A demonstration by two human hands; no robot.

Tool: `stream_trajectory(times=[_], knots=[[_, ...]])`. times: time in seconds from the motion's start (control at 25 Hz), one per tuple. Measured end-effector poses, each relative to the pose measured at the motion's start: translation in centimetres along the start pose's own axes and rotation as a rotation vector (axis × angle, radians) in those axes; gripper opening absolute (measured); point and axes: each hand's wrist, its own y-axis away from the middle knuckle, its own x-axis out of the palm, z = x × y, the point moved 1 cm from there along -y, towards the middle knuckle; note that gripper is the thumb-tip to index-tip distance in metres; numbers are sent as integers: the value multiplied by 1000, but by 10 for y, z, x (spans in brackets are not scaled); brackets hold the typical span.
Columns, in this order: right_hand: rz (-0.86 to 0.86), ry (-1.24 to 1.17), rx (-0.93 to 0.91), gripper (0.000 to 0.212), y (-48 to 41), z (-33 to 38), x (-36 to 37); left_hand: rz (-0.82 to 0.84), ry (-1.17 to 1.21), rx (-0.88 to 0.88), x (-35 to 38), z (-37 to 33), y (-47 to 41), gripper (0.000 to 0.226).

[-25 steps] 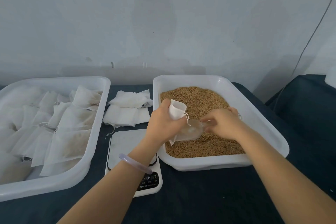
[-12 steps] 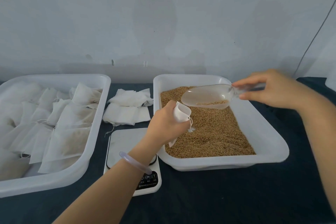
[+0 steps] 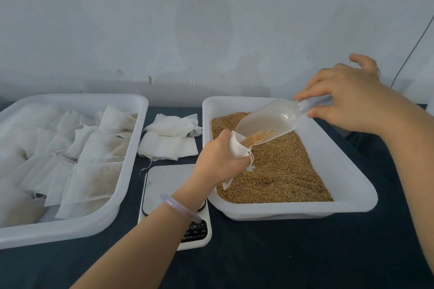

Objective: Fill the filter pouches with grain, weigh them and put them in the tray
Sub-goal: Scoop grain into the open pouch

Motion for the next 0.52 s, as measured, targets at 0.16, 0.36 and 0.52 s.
stream_trajectory(times=[0.16, 0.36, 0.52], knots=[[-26, 5, 2, 29, -1, 0, 0, -18, 19, 12, 0, 1, 0, 32], [84, -145, 145, 33, 1, -23, 25, 1, 63, 3, -2, 1, 1, 29], [386, -153, 268, 41, 18, -13, 92, 72, 368, -7, -4, 3, 4, 12]])
